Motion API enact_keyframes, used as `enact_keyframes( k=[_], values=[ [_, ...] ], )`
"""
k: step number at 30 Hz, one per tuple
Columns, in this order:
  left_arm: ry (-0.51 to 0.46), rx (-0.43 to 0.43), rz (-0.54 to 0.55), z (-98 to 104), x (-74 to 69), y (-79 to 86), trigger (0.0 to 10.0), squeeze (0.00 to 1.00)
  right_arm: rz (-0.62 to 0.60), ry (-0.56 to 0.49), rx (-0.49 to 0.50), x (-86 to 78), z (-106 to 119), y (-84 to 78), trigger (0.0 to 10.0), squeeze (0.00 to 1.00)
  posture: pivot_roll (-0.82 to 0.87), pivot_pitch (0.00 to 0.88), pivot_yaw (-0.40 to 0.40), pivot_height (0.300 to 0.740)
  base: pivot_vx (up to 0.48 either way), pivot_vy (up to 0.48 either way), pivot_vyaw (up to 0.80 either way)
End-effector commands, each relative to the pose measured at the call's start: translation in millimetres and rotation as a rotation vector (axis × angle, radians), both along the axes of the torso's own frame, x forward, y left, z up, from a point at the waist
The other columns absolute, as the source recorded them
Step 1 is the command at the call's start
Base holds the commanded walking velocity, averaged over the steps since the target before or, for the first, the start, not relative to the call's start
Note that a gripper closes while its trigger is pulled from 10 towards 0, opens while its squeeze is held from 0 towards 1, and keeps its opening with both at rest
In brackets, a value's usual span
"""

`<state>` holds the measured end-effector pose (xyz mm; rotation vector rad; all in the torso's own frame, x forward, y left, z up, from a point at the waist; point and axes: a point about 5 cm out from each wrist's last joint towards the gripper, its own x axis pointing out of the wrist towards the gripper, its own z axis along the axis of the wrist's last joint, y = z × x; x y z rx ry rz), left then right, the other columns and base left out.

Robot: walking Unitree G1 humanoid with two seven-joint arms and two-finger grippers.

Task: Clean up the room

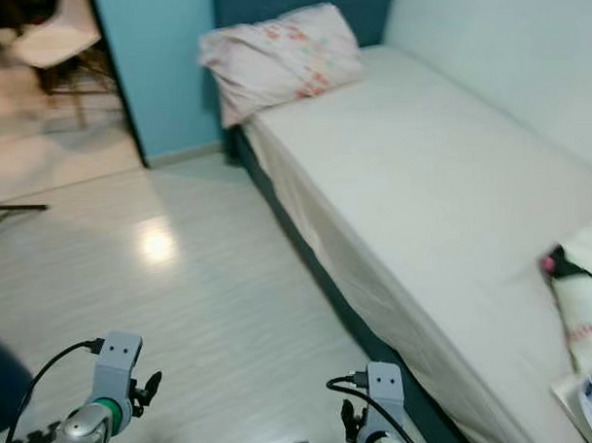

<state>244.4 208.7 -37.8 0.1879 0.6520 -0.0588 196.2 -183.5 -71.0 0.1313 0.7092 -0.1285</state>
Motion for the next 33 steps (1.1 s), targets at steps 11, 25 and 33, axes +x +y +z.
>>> enact_keyframes(
  k=[11, 25, 33],
  values=[
    [-0.084, -0.018, -0.018, 12, 12.7, -3.9, 10.0, 0.0, -0.06, -0.139, 0.029, 19.4, 16, -4.8, 10.0, 0.0, 0.05, 0.027, 0.039, 0.706, 0.0, 0.0, -0.8],
    [-0.628, -0.167, -0.18, 131, 79.9, -58.1, 10.0, 0.0, 0.013, -0.612, 0.007, 84.6, 92, -8.2, 10.0, 0.0, 0.05, 0.022, 0.031, 0.706, 0.0, 0.0, -0.8],
    [-0.807, -0.254, -0.283, 189, 89.4, -96.9, 10.0, 0.0, -0.033, -0.767, 0.041, 101.0, 124, -12.1, 10.0, 0.0, 0.04, 0.015, 0.031, 0.706, 0.0, 0.0, -0.8]
  ],
)
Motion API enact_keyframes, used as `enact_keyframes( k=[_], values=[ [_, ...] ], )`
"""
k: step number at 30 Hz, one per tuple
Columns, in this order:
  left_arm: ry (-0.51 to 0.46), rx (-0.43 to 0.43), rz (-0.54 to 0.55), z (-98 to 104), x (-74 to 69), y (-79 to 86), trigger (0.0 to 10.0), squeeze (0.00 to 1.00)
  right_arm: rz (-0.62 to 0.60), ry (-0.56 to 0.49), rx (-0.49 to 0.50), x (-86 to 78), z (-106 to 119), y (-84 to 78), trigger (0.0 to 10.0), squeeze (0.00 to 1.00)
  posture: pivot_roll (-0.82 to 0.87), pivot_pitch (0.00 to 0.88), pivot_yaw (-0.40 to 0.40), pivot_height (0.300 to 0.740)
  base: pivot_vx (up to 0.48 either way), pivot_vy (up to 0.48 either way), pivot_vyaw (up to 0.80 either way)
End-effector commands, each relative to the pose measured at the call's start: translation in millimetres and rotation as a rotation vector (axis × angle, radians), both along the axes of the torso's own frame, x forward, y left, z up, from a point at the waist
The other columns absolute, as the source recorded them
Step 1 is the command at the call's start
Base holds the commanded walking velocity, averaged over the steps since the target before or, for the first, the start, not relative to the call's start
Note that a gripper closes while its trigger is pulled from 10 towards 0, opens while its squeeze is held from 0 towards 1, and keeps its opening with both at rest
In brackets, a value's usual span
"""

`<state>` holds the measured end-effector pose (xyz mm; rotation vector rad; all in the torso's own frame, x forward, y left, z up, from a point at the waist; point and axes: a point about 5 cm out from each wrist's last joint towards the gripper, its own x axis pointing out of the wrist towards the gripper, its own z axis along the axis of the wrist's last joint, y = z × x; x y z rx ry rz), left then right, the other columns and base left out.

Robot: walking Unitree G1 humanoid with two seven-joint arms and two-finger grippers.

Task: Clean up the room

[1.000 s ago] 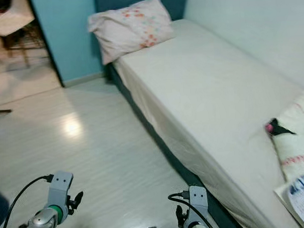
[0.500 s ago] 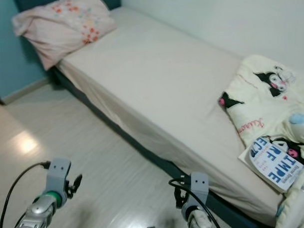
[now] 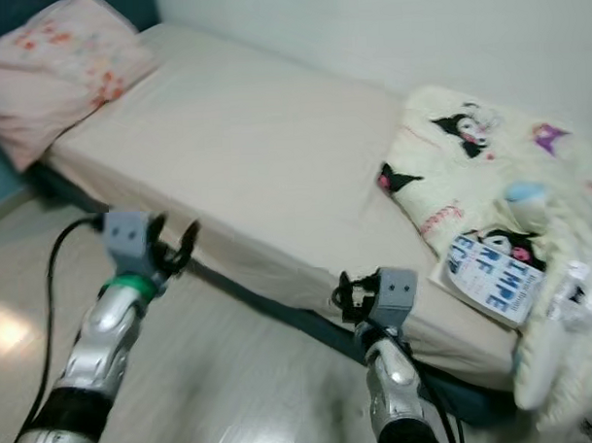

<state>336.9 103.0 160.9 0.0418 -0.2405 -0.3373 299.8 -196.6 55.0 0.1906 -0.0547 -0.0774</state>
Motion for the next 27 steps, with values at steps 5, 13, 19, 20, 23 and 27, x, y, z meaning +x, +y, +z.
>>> enact_keyframes(
  k=[5, 13, 19, 20, 23, 27],
  values=[
    [0.012, 0.02, -0.02, 1, -4.9, -1.2, 10.0, 0.0, -0.037, -0.018, 0.04, -1.2, 2, -6.5, 10.0, 0.0, 0.04, 0.014, 0.031, 0.706, 0.0, 0.0, -0.8],
    [0.016, 0.052, -0.07, 5, -11.5, -13.9, 10.0, 0.0, -0.07, -0.054, 0.048, -1.2, 12, -17.5, 10.0, 0.0, 0.03, 0.013, 0.04, 0.706, 0.0, 0.0, -0.8],
    [0.118, 0.124, 0.024, -24, -15.4, 12.2, 10.0, 0.0, -0.043, -0.122, -0.017, -2.6, 26, -10.5, 10.0, 0.0, 0.02, 0.025, 0.039, 0.706, 0.0, 0.0, -0.8],
    [0.164, 0.149, 0.087, -39, -17.3, 27.7, 10.0, 0.0, -0.024, -0.145, -0.042, -1.9, 31, -5.5, 10.0, 0.0, 0.02, 0.031, 0.034, 0.706, 0.0, 0.0, -0.8],
    [0.228, 0.171, 0.175, -58, -23.2, 49.8, 10.0, 0.0, 0.008, -0.174, -0.064, -0.1, 39, 1.8, 10.0, 0.0, 0.03, 0.041, 0.016, 0.706, 0.0, 0.0, -0.8],
    [0.241, 0.192, 0.26, -66, -29.3, 65.5, 10.0, 0.0, 0.061, -0.17, -0.065, 4.0, 42, 10.2, 10.0, 0.0, 0.05, 0.054, -0.031, 0.706, 0.0, 0.0, -0.8]
  ],
)
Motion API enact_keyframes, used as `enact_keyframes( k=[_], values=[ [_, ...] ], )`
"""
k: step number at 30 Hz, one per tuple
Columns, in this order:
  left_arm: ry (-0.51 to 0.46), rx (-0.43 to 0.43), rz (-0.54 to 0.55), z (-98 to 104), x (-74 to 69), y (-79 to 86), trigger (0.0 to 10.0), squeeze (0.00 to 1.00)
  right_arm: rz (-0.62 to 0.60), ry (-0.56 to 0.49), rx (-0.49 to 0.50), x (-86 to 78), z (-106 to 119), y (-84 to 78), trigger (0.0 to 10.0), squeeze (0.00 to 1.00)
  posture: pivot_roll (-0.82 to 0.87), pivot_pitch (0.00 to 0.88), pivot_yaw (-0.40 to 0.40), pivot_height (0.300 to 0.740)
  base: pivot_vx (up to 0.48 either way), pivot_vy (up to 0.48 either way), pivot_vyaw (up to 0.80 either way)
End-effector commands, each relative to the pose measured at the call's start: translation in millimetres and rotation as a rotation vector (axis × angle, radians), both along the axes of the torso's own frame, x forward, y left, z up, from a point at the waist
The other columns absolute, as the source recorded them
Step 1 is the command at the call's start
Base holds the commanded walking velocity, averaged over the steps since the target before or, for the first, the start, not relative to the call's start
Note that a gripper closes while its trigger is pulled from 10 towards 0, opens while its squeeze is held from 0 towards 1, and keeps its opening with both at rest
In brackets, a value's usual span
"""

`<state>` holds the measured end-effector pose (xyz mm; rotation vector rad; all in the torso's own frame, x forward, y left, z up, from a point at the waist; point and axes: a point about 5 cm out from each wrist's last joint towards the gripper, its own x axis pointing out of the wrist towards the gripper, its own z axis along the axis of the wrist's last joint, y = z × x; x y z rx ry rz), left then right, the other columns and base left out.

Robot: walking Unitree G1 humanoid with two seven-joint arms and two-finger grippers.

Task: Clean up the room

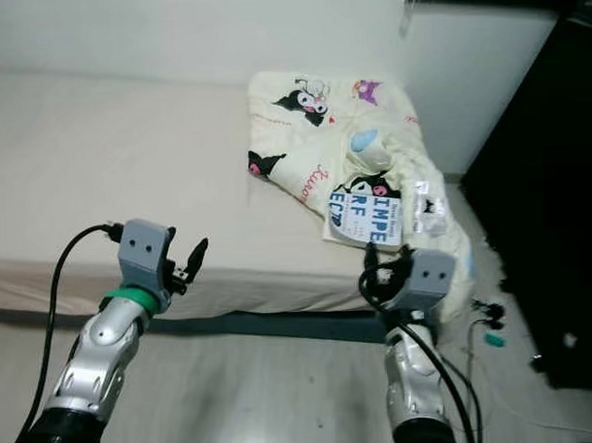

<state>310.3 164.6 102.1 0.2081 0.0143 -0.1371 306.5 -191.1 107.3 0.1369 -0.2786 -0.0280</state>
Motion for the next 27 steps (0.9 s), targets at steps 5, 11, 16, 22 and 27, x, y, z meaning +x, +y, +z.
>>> enact_keyframes(
  k=[5, 11, 16, 22, 27],
  values=[
    [-0.043, 0.075, 0.156, -2, -10.0, 19.3, 10.0, 0.0, 0.15, 0.086, -0.024, 6.6, -9, 23.6, 10.0, 0.0, 0.11, 0.072, -0.105, 0.706, 0.0, 0.0, -0.8],
    [-0.088, 0.097, 0.189, 3, -15.2, 21.6, 10.0, 0.0, 0.213, 0.094, -0.036, 14.0, -3, 35.8, 10.0, 0.0, 0.13, 0.075, -0.127, 0.706, 0.0, 0.0, -0.8],
    [-0.097, 0.077, 0.154, 6, -14.9, 11.3, 10.0, 0.0, 0.202, 0.092, -0.032, 15.7, -1, 35.4, 10.0, 0.0, 0.12, 0.074, -0.109, 0.706, 0.0, 0.0, -0.8],
    [-0.099, 0.037, 0.061, 10, -9.0, -7.7, 10.0, 0.0, 0.147, 0.104, -0.033, 7.4, -7, 23.0, 10.0, 0.0, 0.08, 0.073, -0.076, 0.706, 0.0, 0.0, -0.8],
    [-0.112, 0.043, 0.057, 12, -4.8, -12.1, 10.0, 0.0, 0.141, 0.109, -0.035, 6.6, -8, 21.8, 10.0, 0.0, 0.07, 0.068, -0.065, 0.706, 0.0, 0.0, -0.16]
  ],
)
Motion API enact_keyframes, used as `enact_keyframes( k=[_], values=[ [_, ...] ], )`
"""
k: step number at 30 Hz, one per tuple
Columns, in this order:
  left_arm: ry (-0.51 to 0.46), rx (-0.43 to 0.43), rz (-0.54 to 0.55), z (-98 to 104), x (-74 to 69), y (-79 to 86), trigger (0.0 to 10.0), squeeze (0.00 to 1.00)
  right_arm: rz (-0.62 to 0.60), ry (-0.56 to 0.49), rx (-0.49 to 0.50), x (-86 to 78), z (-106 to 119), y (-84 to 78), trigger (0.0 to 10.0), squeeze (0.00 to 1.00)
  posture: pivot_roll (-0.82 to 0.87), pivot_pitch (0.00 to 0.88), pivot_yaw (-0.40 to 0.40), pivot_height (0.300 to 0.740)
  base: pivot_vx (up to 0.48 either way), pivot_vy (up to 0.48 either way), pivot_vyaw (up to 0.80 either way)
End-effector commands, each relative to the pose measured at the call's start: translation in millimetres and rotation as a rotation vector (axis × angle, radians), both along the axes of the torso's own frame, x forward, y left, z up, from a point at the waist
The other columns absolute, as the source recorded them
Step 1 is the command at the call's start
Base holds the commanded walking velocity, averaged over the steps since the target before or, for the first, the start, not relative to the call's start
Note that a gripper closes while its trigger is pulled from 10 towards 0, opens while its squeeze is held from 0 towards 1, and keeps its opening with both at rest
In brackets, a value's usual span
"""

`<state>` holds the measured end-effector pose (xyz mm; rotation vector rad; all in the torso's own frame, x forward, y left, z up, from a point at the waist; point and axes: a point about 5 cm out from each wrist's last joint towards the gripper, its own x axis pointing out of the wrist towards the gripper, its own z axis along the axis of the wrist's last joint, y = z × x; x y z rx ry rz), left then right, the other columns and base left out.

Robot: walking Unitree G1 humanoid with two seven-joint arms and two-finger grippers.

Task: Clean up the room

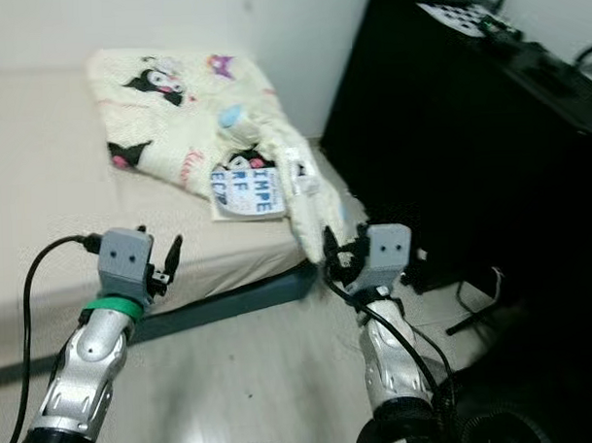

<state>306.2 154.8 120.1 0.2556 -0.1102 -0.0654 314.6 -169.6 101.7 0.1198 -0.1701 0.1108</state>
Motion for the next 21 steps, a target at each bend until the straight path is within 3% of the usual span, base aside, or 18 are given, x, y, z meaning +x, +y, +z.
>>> enact_keyframes(
  k=[1, 21],
  values=[
    [0.017, 0.004, 0.0, -4.8, 0.9, -3.6, 10.0, 0.0, -0.002, 0.011, 0.0, -1.2, -2.4, 0.6, 10.0, 0.0, 0.06, 0.066, -0.058, 0.706, 0.0, 0.0, 0.0],
    [0.001, 0.018, -0.009, -1.4, 10.3, -7.5, 10.0, 0.0, -0.011, 0.007, 0.006, -2.5, -3.0, 1.7, 10.0, 0.0, 0.05, 0.057, -0.032, 0.706, 0.432, 0.0, 0.0]
  ],
)
